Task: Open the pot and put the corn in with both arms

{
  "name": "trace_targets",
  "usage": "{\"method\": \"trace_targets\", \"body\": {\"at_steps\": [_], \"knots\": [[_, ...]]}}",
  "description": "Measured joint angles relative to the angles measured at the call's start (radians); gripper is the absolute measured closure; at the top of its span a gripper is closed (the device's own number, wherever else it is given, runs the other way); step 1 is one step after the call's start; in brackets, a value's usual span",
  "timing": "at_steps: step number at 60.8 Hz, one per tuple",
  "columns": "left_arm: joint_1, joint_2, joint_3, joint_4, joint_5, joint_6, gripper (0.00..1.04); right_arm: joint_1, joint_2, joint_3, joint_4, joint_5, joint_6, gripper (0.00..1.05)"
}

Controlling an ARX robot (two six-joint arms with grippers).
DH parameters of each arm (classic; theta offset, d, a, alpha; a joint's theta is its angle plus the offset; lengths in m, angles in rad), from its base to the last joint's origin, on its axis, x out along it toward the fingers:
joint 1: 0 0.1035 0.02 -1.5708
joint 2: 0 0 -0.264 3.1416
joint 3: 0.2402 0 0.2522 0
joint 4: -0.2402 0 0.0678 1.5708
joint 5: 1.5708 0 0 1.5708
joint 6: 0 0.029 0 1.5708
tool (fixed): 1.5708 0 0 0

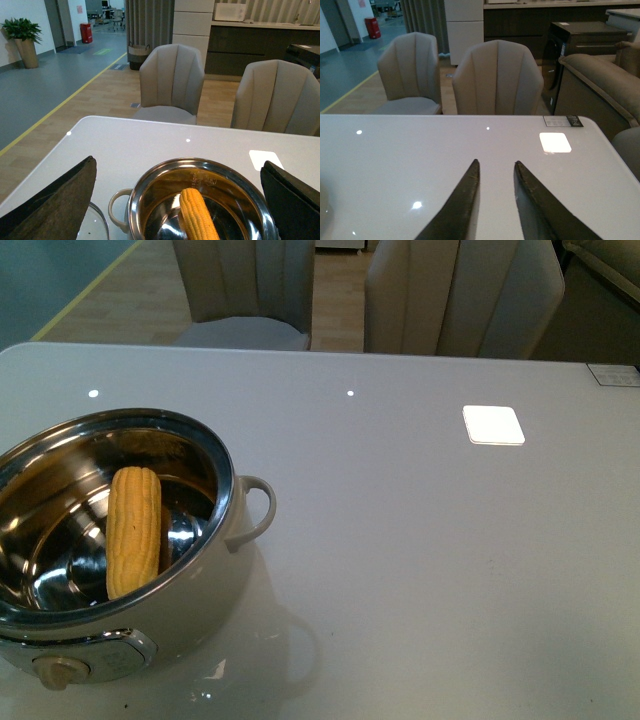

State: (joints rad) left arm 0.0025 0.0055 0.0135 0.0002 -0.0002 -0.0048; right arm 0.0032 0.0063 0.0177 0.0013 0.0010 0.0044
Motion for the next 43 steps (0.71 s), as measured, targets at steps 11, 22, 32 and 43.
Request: {"method": "trace_targets", "body": {"at_steps": [11, 22, 32, 43], "knots": [[0.0, 0.0, 0.0, 0.0, 0.0, 0.0, 0.07, 0.0, 0.0, 0.0, 0.0, 0.0, 0.0, 0.46], [0.0, 0.0, 0.0, 0.0, 0.0, 0.0, 0.07, 0.0, 0.0, 0.0, 0.0, 0.0, 0.0, 0.13], [0.0, 0.0, 0.0, 0.0, 0.0, 0.0, 0.07, 0.0, 0.0, 0.0, 0.0, 0.0, 0.0, 0.09], [0.0, 0.0, 0.0, 0.0, 0.0, 0.0, 0.07, 0.0, 0.0, 0.0, 0.0, 0.0, 0.0, 0.09]]}}
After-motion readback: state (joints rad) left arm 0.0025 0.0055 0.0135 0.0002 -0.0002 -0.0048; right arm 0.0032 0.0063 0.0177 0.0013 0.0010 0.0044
